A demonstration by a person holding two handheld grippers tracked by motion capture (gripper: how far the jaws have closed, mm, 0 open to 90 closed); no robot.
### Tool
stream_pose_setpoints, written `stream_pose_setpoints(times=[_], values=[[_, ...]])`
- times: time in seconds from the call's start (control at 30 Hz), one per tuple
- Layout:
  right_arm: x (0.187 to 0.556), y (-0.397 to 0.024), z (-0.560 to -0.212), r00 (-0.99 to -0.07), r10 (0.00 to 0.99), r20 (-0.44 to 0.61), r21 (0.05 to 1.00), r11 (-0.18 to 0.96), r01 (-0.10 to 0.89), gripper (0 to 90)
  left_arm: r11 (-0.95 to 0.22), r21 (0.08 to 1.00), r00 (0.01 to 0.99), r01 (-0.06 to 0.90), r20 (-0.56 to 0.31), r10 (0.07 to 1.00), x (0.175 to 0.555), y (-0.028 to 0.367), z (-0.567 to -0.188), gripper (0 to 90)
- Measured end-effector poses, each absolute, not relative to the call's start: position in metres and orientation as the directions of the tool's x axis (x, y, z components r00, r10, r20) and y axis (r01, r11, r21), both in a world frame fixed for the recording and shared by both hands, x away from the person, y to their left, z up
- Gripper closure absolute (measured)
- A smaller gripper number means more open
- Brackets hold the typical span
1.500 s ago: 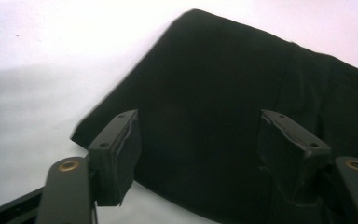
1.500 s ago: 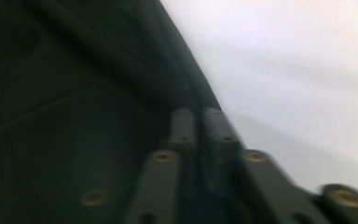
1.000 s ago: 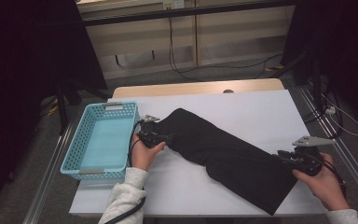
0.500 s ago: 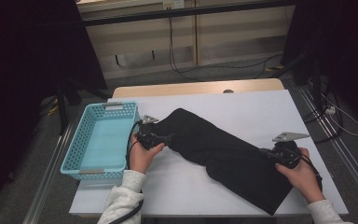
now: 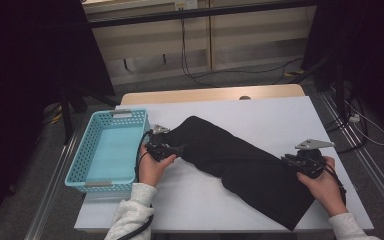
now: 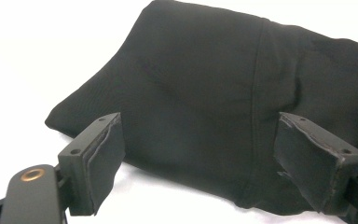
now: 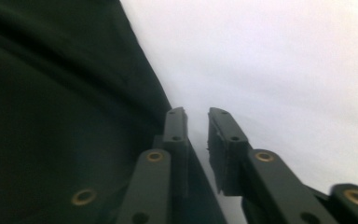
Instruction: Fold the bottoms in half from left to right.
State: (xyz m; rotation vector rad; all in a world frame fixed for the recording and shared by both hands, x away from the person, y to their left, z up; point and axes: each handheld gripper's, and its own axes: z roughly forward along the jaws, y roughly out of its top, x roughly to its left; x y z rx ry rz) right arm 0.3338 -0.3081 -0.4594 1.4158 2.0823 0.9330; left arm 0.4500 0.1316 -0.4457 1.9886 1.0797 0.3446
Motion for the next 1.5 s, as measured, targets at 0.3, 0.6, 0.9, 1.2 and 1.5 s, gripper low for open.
stream_pose_setpoints(times=[0.3,0.6,0.9,1.2,1.5], values=[[0.310,-0.274,-0.445,-0.484,0.874,0.048,0.774,0.274,0.571,54.3,-0.301,0.769,0.603,0.564,-0.134,0.786,0.447,0.130,-0.442,15.9],[0.303,-0.222,-0.453,-0.599,0.797,0.079,0.767,0.335,0.547,45.6,-0.306,0.766,0.607,0.566,-0.136,0.783,0.446,0.127,-0.443,15.2],[0.302,-0.188,-0.452,-0.658,0.749,0.078,0.775,0.370,0.512,42.0,-0.331,0.758,0.618,0.561,-0.118,0.777,0.444,0.126,-0.443,14.4],[0.304,-0.155,-0.452,-0.735,0.676,0.054,0.772,0.438,0.460,44.3,-0.303,0.765,0.600,0.569,-0.135,0.788,0.440,0.131,-0.441,13.7],[0.308,-0.155,-0.461,-0.732,0.681,-0.023,0.733,0.509,0.451,81.6,-0.295,0.748,0.579,0.594,-0.144,0.802,0.440,0.131,-0.447,13.0]])
